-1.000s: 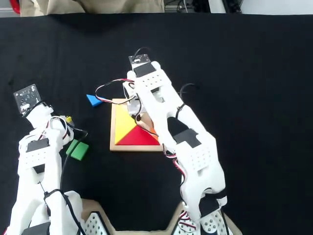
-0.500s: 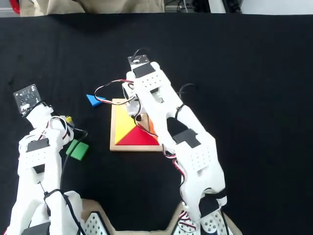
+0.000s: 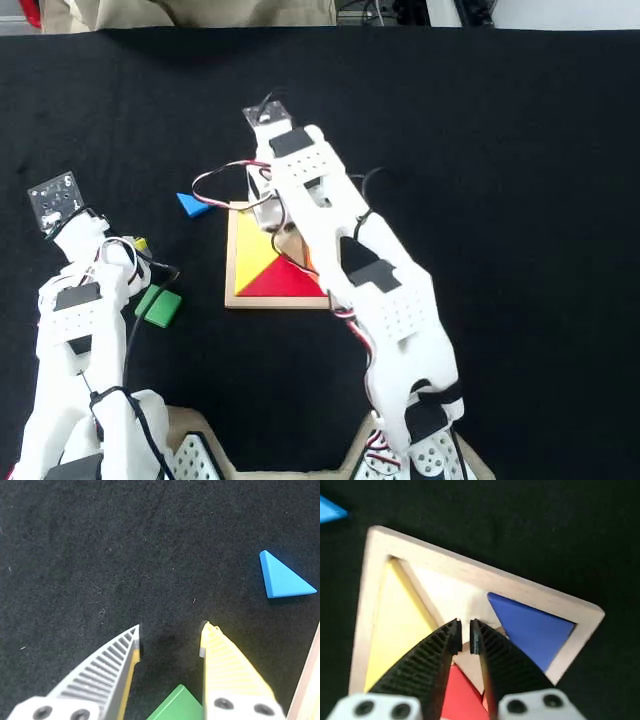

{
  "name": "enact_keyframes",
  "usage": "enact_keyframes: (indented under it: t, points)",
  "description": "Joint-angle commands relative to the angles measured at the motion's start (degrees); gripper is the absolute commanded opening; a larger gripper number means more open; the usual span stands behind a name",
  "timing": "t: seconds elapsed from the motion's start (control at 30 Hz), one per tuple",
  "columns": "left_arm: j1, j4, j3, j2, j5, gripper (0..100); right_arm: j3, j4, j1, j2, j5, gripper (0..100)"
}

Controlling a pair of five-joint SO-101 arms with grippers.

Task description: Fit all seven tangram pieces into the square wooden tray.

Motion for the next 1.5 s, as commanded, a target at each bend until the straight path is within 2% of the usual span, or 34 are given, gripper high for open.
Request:
enact_keyframes:
  t: [0.0,0.33,0.57,0.7,0.87,1.0,1.1,1.2,1.3,1.4,1.47]
  points:
    - [0.6,-1.1,-0.5,-1.1,0.0,20,-5.0,2.4,-0.5,1.2,0.7,3.4]
    - [0.6,-1.1,-0.6,-1.1,0.0,20,-5.4,6.9,0.5,-0.4,0.7,1.1]
    - [0.3,-0.3,-2.2,-1.2,0.2,20,-4.8,8.7,1.6,-12.9,1.1,1.1]
    - [1.0,12.7,-11.6,-0.7,-0.6,20,-1.0,9.6,6.9,-19.5,1.1,1.1]
    - [8.5,29.6,-21.6,-0.6,-13.9,20,9.7,3.4,12.2,-21.8,1.2,1.1]
    - [12.0,40.5,-24.8,-0.6,-19.8,20,16.0,-2.8,15.2,-22.0,1.2,1.1]
    - [12.2,45.7,-24.5,-0.4,-24.0,23,17.5,-4.5,15.6,-22.0,1.2,1.1]
    - [9.3,46.6,-21.9,1.8,-23.5,32,17.5,-4.5,15.6,-22.0,2.0,1.1]
    - [6.5,44.6,-19.6,5.3,-21.1,32,17.5,-4.5,15.6,-22.0,4.4,1.1]
    - [3.9,38.1,-18.2,8.4,-20.8,32,17.5,-4.6,15.6,-21.9,4.7,1.1]
    - [2.2,31.9,-17.2,10.0,-23.1,32,17.6,-4.8,15.5,-21.7,4.8,1.1]
